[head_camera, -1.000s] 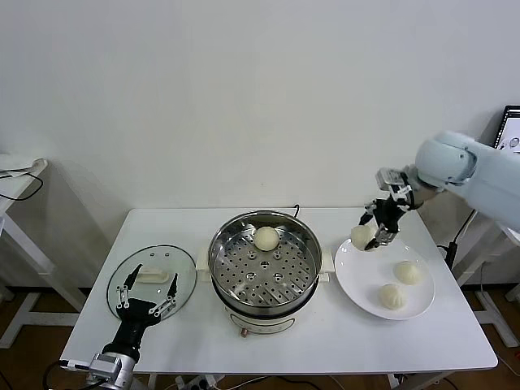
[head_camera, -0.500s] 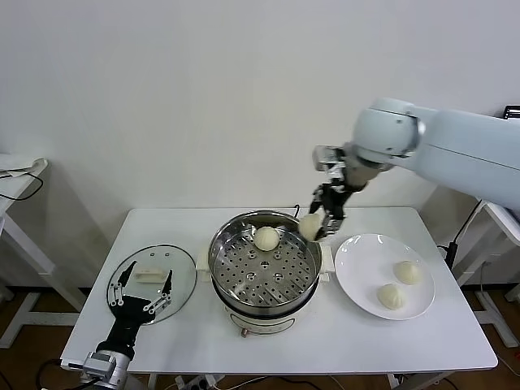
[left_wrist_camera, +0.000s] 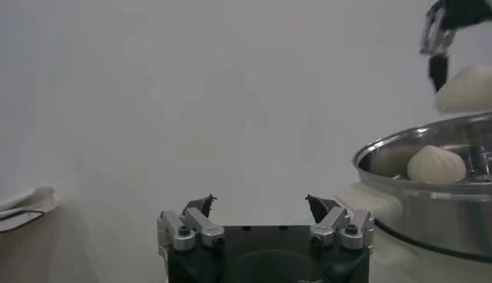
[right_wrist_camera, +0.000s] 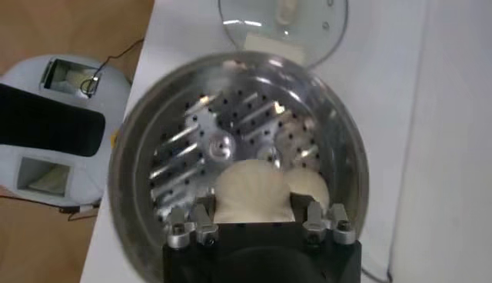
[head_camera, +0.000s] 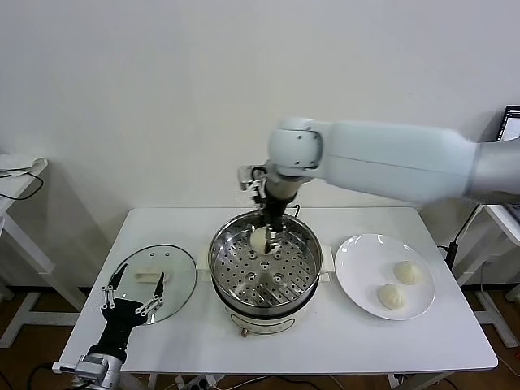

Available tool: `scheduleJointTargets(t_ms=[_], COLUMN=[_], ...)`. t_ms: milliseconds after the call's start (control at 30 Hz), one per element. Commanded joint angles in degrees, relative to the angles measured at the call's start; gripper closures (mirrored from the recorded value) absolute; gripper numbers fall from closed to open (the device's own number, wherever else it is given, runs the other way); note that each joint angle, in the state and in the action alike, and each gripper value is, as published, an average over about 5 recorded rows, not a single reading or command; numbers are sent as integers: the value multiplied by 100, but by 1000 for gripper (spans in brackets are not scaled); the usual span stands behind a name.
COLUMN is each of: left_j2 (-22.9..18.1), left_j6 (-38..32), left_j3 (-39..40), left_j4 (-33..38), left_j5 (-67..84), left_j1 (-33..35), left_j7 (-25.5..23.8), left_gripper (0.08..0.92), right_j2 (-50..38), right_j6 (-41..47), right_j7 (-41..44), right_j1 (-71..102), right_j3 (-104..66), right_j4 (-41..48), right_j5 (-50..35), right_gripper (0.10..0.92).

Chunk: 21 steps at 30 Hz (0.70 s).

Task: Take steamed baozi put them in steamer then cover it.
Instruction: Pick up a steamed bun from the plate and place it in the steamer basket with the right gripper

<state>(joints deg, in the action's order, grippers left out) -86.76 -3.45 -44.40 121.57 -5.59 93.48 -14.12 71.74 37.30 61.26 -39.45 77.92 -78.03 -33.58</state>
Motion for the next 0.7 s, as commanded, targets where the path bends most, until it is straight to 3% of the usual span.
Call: scheduleJointTargets(t_ms=[33,500,700], left_j2=[2,-1,-8], left_j6=[3,8,2], left_j3=[-23,-3,7], left_j4=[55,-3,-28], left_j5=[-5,-10,-35], left_j1=[19,-10,-10], left_j7=[4,6,5], left_gripper=[177,177,177], right_j2=[839,1043,679], right_j6=[27,-74,-138], right_j7=[49,129,183], right_j1=[840,1263,1117], right_j3=[-159,-301,-434], right_j4=[927,1166,855], right_j5=[434,777,787], right_gripper=[372,366,241])
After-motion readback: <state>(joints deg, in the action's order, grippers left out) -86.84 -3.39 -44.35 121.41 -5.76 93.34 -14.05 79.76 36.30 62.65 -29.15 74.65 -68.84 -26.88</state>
